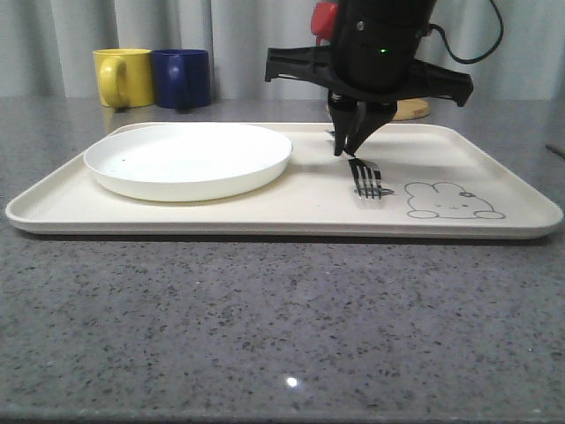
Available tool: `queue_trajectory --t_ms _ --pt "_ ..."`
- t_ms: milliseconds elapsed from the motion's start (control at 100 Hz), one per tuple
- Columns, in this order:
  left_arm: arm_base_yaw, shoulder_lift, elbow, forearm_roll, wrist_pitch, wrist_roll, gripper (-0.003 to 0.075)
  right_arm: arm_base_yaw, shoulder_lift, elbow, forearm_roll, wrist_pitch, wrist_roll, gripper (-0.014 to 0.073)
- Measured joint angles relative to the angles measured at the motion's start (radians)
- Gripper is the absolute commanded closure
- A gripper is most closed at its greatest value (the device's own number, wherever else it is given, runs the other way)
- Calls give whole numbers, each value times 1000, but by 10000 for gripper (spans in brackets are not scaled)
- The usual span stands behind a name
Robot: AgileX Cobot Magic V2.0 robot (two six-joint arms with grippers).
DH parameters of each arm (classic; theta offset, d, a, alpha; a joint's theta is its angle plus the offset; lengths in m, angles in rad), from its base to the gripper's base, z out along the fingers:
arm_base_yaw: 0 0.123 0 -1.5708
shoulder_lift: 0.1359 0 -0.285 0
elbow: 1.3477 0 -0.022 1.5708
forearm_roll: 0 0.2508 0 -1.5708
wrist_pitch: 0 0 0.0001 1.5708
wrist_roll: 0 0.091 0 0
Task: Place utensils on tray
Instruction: 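Lower the fork onto the tray beside the plate, open right gripper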
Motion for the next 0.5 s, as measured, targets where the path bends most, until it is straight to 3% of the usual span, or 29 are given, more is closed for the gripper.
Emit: queue_trajectory --t_ms 130,240,500 --pt "0 0 0 0 0 0 738 0 17 -1 0 10 4 621" --pt "0 0 0 2 0 0 738 0 19 -7 4 14 4 556" --pt "0 0 0 2 0 0 738 0 23 -8 10 16 4 249"
